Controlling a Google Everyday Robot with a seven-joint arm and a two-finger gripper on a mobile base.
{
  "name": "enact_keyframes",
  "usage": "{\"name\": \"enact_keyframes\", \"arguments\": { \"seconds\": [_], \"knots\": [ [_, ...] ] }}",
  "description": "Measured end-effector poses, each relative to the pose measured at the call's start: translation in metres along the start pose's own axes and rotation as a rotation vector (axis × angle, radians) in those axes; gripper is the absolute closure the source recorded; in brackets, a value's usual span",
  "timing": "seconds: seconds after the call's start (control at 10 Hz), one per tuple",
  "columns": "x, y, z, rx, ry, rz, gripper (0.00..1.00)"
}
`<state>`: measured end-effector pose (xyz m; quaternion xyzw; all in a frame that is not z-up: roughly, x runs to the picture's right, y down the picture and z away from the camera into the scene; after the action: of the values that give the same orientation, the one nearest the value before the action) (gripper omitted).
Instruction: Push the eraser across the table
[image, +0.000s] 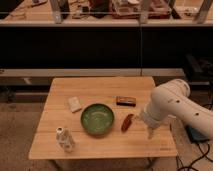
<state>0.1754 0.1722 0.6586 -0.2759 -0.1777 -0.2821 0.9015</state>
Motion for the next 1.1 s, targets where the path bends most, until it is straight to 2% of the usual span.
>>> {"name": "enact_keyframes", "arguments": {
  "seconds": [0.5, 0.6, 0.7, 0.8, 0.9, 1.1],
  "knots": [
    [0.001, 0.000, 0.000, -0.001, 0.003, 0.000, 0.36],
    [0.007, -0.002, 0.001, 0.003, 0.021, 0.004, 0.42],
    [0.018, -0.008, 0.002, 0.015, 0.056, 0.005, 0.52],
    [0.039, -0.020, 0.006, 0.046, 0.123, 0.006, 0.64],
    [0.057, -0.031, 0.008, 0.077, 0.176, 0.007, 0.72],
    [0.089, -0.050, 0.016, 0.150, 0.243, 0.030, 0.91]
  ]
}}
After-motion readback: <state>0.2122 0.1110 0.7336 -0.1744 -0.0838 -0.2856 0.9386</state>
